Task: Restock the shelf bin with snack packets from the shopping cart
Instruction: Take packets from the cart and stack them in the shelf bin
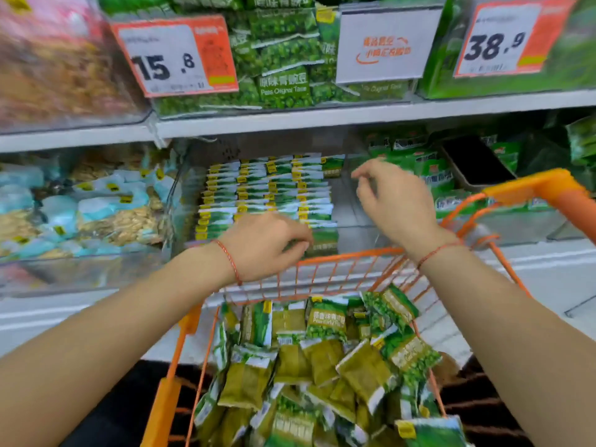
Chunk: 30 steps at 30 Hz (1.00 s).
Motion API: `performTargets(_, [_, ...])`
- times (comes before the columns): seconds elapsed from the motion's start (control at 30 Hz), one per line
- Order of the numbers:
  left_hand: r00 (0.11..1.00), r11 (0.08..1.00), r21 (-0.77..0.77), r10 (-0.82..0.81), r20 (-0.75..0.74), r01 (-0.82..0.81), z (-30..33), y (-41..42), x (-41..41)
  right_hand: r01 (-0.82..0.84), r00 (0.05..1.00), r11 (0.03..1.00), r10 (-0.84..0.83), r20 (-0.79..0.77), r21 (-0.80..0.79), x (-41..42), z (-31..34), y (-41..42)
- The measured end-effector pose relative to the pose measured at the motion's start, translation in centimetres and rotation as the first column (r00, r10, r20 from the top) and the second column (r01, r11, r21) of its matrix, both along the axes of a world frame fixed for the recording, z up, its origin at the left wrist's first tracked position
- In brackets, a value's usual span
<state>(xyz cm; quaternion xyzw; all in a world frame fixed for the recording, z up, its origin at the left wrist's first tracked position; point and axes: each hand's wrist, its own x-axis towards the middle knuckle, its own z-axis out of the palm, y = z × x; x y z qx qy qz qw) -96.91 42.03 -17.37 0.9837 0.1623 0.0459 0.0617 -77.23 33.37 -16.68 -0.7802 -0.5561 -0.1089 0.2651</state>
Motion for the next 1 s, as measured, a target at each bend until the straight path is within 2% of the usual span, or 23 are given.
performTargets(0.07, [0.997,1.0,-0.013,-0.01,0.076,0.011,0.4,-2.5,-1.3,-0.067,0.998,0.983,0.066,-0.01,-0.172,-1.4,1.1,-1.0])
performTargets(0.1, [0.998,1.0,-0.026,0.008,0.069,-0.006,0.0,-3.4,-1.8,-0.107,0.994,0.957,0.099,-0.045,-0.269,-2.2,1.5,-1.4])
performTargets(0.17, [0.993,0.996,-0.079,0.04,-0.115,-0.049,-1.1,-5.1,-2.6,-0.188,0.982,0.848,0.167,-0.087,-0.496,-4.1,1.6,-2.5])
performTargets(0.23, [0.934,0.994,-0.098,0.011,-0.357,-0.049,-1.8,-6.7,-3.0,-0.193,0.969,0.717,0.246,-0.016,-0.67,-5.7,1.0,-3.8])
performTargets(0.3, [0.864,0.988,-0.153,-0.067,-0.5,-0.011,-1.8,-8.4,-2.5,-0.142,0.955,0.633,0.29,0.063,-0.761,-6.7,0.7,-5.2])
performTargets(0.37, [0.74,0.996,-0.061,-0.093,-0.667,0.07,-1.1,-10.3,-2.0,-0.14,0.958,0.559,0.284,0.03,-0.817,-7.0,0.2,-6.3])
performTargets(0.4, [0.707,0.994,-0.093,-0.111,-0.698,0.064,-1.4,-11.1,-2.2,-0.151,0.961,0.515,0.277,-0.004,-0.843,-7.0,-0.4,-6.9])
performTargets(0.47, [0.673,0.969,-0.236,-0.129,-0.729,-0.07,-3.9,-12.0,-2.8,-0.158,0.962,0.404,0.27,-0.048,-0.901,-7.1,-2.0,-7.7])
performTargets(0.57, [0.627,0.939,-0.306,-0.143,-0.766,-0.159,-5.0,-12.1,-3.4,-0.131,0.954,0.275,0.297,-0.046,-0.953,-7.4,-4.9,-8.6])
performTargets(0.63, [0.635,0.928,-0.329,-0.149,-0.758,-0.175,-5.4,-12.4,-3.7,-0.108,0.941,0.24,0.337,-0.021,-0.965,-7.7,-6.4,-9.1])
performTargets(0.7, [0.685,0.91,-0.362,-0.135,-0.716,-0.2,-6.1,-12.1,-4.2,-0.048,0.921,0.2,0.389,0.034,-0.979,-8.3,-7.3,-9.6])
performTargets(0.83, [0.837,0.771,-0.554,-0.052,-0.545,-0.313,-6.2,-9.7,-5.4,0.017,0.874,0.221,0.47,0.122,-0.975,-9.0,-7.9,-9.8])
performTargets(0.9, [0.918,0.671,-0.667,0.056,-0.392,-0.325,-5.5,-8.4,-5.6,0.004,0.873,0.272,0.468,0.136,-0.962,-8.7,-6.8,-9.5])
performTargets(0.93, [0.94,0.592,-0.734,0.144,-0.311,-0.333,-5.2,-7.7,-5.7,-0.013,0.873,0.31,0.468,0.14,-0.951,-8.4,-6.1,-9.4])
performTargets(1.0, [0.92,0.364,-0.877,0.345,-0.187,-0.315,-4.7,-6.8,-5.9,-0.096,0.886,0.418,0.449,0.114,-0.903,-7.7,-4.3,-9.0])
